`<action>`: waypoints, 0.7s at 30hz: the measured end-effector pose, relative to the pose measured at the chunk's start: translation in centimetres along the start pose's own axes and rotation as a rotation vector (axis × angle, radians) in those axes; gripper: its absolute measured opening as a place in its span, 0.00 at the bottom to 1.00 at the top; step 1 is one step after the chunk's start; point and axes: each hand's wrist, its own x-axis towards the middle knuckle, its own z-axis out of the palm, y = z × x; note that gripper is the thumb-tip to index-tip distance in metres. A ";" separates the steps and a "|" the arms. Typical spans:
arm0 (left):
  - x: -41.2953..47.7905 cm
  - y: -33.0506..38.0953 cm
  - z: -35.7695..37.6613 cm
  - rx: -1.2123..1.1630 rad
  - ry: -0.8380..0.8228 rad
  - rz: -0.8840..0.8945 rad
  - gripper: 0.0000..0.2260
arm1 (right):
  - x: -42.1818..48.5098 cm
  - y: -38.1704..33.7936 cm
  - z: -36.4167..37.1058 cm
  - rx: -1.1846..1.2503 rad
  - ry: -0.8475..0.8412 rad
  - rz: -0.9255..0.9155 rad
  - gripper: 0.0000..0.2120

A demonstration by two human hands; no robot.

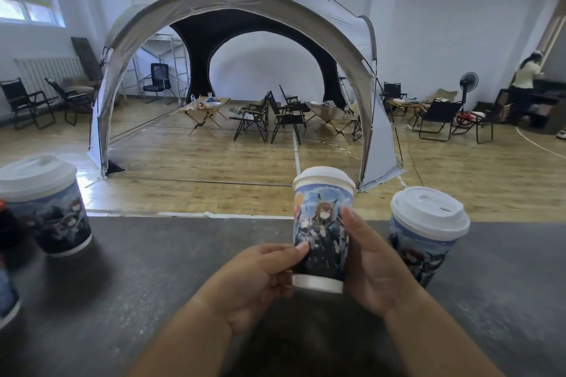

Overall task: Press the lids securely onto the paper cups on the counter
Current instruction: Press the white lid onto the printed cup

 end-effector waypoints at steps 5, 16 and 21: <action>0.3 -0.1 -0.3 0.094 0.068 0.036 0.27 | -0.1 -0.2 0.1 -0.097 0.038 -0.091 0.29; 1.0 -0.4 -1.6 0.510 0.208 0.219 0.27 | -0.4 0.1 -0.1 -0.367 -0.139 -0.194 0.35; 1.5 -0.9 -2.2 0.602 0.177 0.203 0.27 | -0.1 0.3 -0.5 -0.475 -0.099 -0.149 0.39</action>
